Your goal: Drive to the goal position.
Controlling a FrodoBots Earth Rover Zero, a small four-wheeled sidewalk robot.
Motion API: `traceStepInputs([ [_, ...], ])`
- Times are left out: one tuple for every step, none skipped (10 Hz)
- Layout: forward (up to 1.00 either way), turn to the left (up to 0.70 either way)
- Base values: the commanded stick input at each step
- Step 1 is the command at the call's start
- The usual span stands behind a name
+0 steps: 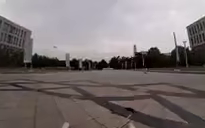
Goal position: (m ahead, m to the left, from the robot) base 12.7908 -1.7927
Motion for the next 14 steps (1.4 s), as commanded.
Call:
traceStepInputs([
  [0.6,0.0],
  [0.6,0.0],
  [0.6,0.0],
  [0.6,0.0],
  [0.6,0.0],
  [0.6,0.0],
  [0.6,0.0],
  [0.6,0.0],
  [0.6,0.0],
  [0.6,0.0],
  [0.6,0.0],
  [0.6,0.0],
  [0.6,0.0],
  [0.6,0.0],
])
